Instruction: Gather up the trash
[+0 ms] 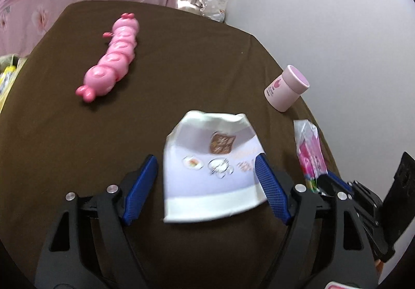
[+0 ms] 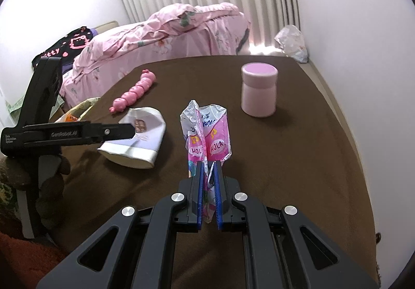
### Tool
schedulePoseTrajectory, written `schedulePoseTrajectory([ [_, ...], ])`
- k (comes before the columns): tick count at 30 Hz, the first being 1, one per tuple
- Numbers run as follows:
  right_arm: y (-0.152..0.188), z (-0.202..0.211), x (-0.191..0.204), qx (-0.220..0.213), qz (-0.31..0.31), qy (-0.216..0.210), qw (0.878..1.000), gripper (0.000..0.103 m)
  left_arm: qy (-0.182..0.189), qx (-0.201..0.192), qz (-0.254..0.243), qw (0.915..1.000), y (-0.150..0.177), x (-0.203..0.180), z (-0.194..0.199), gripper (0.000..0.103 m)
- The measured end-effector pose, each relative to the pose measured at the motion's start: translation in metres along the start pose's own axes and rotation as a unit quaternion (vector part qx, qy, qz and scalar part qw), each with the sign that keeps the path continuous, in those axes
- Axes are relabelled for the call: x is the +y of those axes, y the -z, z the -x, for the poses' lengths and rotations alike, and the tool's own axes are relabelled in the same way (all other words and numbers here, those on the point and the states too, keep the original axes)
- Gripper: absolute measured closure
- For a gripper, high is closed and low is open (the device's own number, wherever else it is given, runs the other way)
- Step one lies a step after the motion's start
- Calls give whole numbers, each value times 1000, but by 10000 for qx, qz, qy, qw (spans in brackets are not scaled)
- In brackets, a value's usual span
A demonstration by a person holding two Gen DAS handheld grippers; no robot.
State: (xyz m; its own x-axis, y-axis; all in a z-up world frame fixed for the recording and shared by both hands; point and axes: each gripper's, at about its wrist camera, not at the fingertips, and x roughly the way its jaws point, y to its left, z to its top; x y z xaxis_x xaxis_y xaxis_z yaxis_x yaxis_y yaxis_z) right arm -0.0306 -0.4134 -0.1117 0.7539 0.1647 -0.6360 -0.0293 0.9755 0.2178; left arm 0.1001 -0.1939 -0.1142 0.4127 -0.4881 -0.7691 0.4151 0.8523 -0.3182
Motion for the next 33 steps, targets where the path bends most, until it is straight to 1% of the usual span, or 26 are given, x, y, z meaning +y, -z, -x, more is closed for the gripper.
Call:
schedulePoseTrajectory([
  [2,3,0,-3,25,-41,27,10000,94,102,84,28,9999,-2,-5,-5,53],
  [3,5,-1,-5,48,-64,16,10000,94,185,167,80,9997,-2,-6,-7,64],
  [4,6,-1,-6,74,-76,-10,9999,94,274,209,127,9993,-3,-7,-8,64],
  [5,7,-2,-6,93,-67,-44,9999,94,313,152,84,9994,-3,-11,-5,64],
  [8,9,-4,-3,128,-5,-103,9999,94,427,-76,-304,9986,-4,-28,6,64],
  [12,10,-6,2,141,40,-167,9998,94,558,-215,-608,9964,-7,-49,13,64],
  [15,11,-6,3,157,61,-187,9997,94,427,-217,-782,9958,-8,-60,10,64],
  [17,11,-6,3,159,46,-179,9997,94,294,-152,-807,9962,-8,-63,5,67],
  [19,11,-6,2,151,19,-164,9998,94,247,-96,-801,9964,-7,-63,0,74],
  [20,11,-5,1,140,1,-150,9998,94,209,-109,-789,9966,-7,-61,-1,75],
  [21,11,-4,0,127,-23,-135,9998,94,189,-128,-775,9967,-6,-59,-1,78],
  [23,11,-3,-2,106,-69,-117,9999,94,217,-225,-761,9966,-6,-57,2,80],
  [27,7,3,-1,21,-78,-62,9999,94,137,-482,-983,9939,-5,-63,13,83],
  [33,-2,15,10,-122,149,20,9998,94,159,-689,-1060,9919,-3,-60,34,85],
])
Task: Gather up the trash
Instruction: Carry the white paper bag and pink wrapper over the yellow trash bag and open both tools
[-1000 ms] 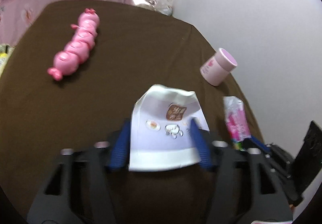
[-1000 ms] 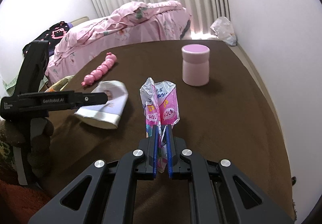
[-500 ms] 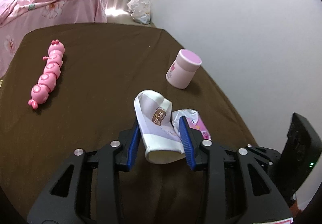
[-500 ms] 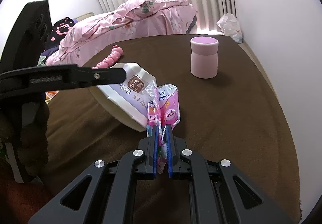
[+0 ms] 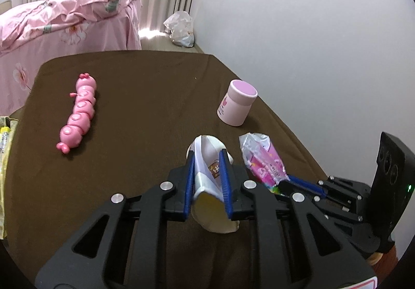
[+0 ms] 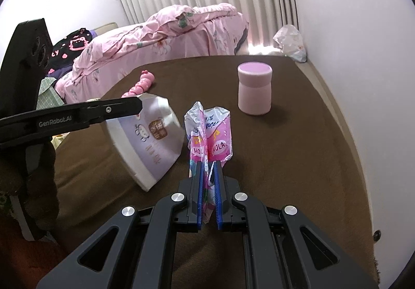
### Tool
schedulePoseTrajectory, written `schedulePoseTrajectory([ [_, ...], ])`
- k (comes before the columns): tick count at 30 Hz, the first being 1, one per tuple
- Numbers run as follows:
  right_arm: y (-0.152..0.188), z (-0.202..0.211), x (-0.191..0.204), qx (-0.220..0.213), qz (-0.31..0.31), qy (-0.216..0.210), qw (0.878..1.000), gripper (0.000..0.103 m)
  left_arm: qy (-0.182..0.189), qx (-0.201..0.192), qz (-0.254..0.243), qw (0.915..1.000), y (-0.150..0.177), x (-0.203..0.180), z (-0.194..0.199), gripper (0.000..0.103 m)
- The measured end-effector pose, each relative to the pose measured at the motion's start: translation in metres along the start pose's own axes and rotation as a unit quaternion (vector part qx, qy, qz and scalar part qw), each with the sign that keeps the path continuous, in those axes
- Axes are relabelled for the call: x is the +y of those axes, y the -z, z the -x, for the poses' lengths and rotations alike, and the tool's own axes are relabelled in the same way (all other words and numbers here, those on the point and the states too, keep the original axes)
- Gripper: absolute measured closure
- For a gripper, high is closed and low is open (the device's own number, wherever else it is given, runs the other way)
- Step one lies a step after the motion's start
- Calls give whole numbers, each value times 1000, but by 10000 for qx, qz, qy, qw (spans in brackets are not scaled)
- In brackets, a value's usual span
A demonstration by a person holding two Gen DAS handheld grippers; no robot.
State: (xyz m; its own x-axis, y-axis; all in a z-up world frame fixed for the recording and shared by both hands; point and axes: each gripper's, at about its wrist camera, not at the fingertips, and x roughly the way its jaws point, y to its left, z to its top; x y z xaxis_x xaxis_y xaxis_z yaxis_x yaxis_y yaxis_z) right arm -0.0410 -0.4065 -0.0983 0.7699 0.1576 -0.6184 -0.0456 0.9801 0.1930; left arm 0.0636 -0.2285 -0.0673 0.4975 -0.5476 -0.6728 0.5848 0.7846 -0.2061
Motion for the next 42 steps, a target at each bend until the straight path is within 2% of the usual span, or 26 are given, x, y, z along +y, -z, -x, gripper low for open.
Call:
schedulePoseTrajectory([
  [4,-12,8,11,-137,197,36,9997,94,-142,-201,66,9997,-2,13,21,87],
  [9,-38,14,38,-356,512,-96,9980,94,-439,-560,409,9966,-2,51,57,89],
  [11,-50,15,50,-436,675,-133,9967,94,-529,-661,642,9943,-2,71,70,92],
  [12,-56,15,55,-461,710,-203,9962,94,-575,-701,717,9933,-3,79,75,102],
  [13,-64,15,61,-474,728,-319,9957,94,-639,-749,764,9922,-4,87,80,103],
  [17,-91,6,89,-482,987,-586,9922,94,-1075,-1146,1010,9824,-13,131,116,103],
  [20,-103,-9,109,-438,1124,-749,9899,94,-1340,-1269,1351,9735,-12,170,132,103],
  [24,-104,-22,127,-308,1206,-885,9883,94,-1210,-1119,1719,9712,3,196,142,103],
  [25,-101,-25,130,-247,1243,-887,9880,94,-1091,-1065,1746,9728,9,195,144,101],
  [26,-97,-25,131,-202,1300,-876,9874,94,-818,-956,1738,9767,16,193,145,98],
  [27,-92,-23,132,-175,1349,-863,9869,94,-602,-903,1693,9796,22,190,145,86],
  [28,-88,-22,131,-157,1374,-853,9867,94,-372,-863,1593,9828,27,185,147,65],
  [30,-81,-21,127,-125,1372,-851,9868,94,-32,-793,1144,9903,40,166,147,47],
  [33,-71,-14,114,-81,1270,-811,9885,94,-26,-416,518,9978,55,139,130,46],
  [39,-65,-10,94,-28,1069,-683,9919,94,-5,381,354,9986,77,118,85,46],
  [42,-67,-12,96,-21,1086,-672,9918,94,-99,536,322,9980,80,115,73,68],
])
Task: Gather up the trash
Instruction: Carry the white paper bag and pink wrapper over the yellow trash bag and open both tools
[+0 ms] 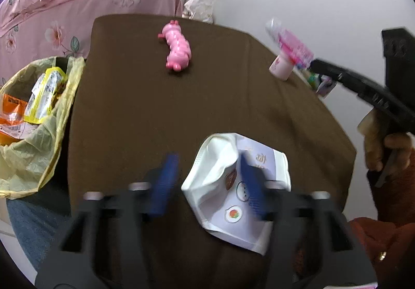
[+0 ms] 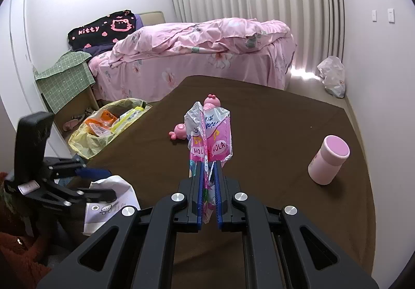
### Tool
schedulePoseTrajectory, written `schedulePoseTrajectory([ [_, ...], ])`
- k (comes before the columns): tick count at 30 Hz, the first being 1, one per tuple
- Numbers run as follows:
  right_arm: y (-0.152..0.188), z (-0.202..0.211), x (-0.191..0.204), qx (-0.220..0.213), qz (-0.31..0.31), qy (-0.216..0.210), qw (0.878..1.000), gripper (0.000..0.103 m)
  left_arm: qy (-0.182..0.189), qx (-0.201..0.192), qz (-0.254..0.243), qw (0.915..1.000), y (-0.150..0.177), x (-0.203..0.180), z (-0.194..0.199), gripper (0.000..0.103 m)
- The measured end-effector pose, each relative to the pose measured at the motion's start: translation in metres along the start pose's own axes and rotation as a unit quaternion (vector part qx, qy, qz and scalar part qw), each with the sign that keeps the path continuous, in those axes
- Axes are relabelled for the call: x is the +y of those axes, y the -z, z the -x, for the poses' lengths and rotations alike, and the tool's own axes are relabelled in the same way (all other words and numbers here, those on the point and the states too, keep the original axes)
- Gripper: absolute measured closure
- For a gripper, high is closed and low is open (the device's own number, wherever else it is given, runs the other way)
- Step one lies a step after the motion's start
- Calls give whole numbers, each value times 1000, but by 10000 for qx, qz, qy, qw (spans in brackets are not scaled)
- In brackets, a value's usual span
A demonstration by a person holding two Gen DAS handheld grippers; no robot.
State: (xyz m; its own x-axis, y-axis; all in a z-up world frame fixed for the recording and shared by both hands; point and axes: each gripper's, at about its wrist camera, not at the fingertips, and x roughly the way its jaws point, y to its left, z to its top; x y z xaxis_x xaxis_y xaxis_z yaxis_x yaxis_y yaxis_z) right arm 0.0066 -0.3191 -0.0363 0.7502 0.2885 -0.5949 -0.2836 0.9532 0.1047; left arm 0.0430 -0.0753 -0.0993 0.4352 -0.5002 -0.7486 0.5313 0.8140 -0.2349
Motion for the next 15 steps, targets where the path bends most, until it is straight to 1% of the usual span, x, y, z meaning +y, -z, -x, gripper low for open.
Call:
schedulePoseTrajectory([
  [3,-6,-5,8,-23,102,-51,9999,94,-187,-156,-62,9997,0,-2,5,69],
  [4,-9,-7,13,-31,158,-76,9998,94,-219,-228,-25,9995,-2,2,9,72],
  [5,-12,-9,17,-41,206,-105,9997,94,-245,-312,73,9992,-4,7,14,74],
  [6,-18,-13,23,-53,274,-177,9995,94,-313,-404,201,9985,-6,16,19,78],
  [8,-27,-18,32,-66,359,-317,9988,94,-596,-638,464,9951,-11,35,33,79],
  [10,-41,-29,47,-92,537,-507,9972,94,-989,-944,840,9870,-20,65,50,79],
  [11,-50,-36,55,-104,653,-611,9959,94,-1108,-1047,1002,9832,-24,77,57,79],
  [13,-64,-51,69,-93,803,-823,9933,94,-1391,-1303,1368,9721,-29,103,72,79],
  [15,-81,-70,82,-60,875,-1055,9905,94,-2001,-1613,1677,9517,-35,127,88,79],
])
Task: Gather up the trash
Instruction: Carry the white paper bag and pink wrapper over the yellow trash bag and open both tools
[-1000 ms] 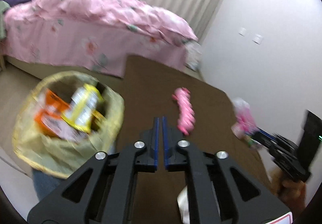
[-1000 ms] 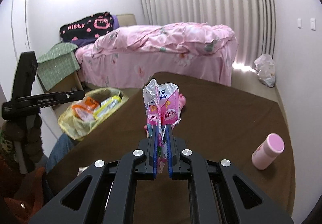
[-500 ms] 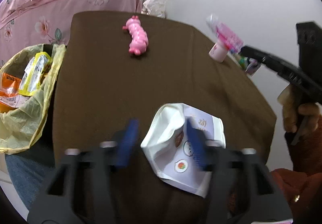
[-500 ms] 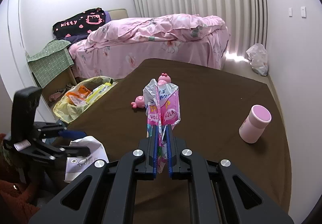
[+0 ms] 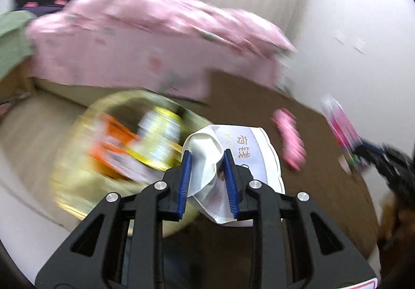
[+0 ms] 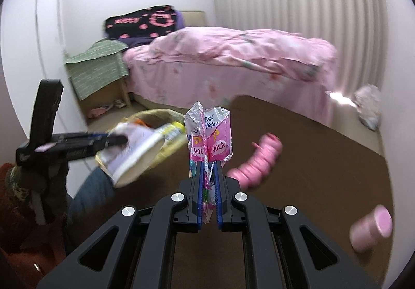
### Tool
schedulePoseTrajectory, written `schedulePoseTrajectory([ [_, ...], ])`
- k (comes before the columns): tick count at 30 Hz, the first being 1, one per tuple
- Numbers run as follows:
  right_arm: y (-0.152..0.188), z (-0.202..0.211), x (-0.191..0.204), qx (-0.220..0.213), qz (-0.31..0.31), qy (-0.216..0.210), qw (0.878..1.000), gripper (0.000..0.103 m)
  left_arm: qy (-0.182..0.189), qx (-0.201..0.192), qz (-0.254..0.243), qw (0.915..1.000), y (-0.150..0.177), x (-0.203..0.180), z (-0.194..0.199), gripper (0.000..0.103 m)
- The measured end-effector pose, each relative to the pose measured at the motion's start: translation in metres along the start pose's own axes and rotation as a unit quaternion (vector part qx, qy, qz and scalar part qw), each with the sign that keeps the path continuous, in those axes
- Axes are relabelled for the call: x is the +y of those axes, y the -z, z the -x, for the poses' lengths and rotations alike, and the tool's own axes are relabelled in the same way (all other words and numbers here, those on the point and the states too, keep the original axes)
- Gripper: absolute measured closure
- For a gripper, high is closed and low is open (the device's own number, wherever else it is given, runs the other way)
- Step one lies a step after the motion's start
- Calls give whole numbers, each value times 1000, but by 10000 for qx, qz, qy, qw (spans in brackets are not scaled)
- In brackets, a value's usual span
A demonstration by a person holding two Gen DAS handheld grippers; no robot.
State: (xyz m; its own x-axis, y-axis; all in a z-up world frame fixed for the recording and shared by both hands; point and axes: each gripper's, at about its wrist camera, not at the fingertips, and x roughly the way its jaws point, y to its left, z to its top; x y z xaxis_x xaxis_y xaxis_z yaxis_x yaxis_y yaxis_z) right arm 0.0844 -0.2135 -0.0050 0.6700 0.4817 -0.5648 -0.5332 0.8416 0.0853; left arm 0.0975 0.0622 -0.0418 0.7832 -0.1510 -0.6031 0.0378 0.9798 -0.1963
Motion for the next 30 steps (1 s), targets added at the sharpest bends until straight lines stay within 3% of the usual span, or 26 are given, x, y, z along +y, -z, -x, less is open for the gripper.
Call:
schedulePoseTrajectory([
  [3,-31,-44,7,54,-45,-399,9992,94,-1143,-455,220,9922,-18,27,-1,79],
  [8,-60,-123,26,405,-256,-1063,9932,94,-1615,-278,856,9828,-29,69,-29,79],
  [16,-64,-205,54,799,-13,-1196,9896,93,-1355,-30,1468,9798,-25,93,-62,76],
  [18,-63,-216,55,953,29,-1193,9883,81,-1228,-106,1729,9772,-26,98,-61,63],
  [19,-62,-218,54,967,15,-1162,9885,61,-1232,-191,1799,9758,-26,99,-57,57],
  [20,-60,-219,51,945,-44,-1215,9881,55,-1287,-281,1827,9743,-25,99,-53,56],
  [24,-52,-210,45,953,-122,-1128,9890,55,-1375,-439,1986,9694,-22,101,-40,45],
  [26,-50,-199,43,936,-105,-1045,9901,55,-1250,-384,1943,9722,-22,96,-35,41],
  [30,-42,-159,41,744,-63,-756,9943,55,-1152,-238,1572,9805,-16,72,-20,23],
])
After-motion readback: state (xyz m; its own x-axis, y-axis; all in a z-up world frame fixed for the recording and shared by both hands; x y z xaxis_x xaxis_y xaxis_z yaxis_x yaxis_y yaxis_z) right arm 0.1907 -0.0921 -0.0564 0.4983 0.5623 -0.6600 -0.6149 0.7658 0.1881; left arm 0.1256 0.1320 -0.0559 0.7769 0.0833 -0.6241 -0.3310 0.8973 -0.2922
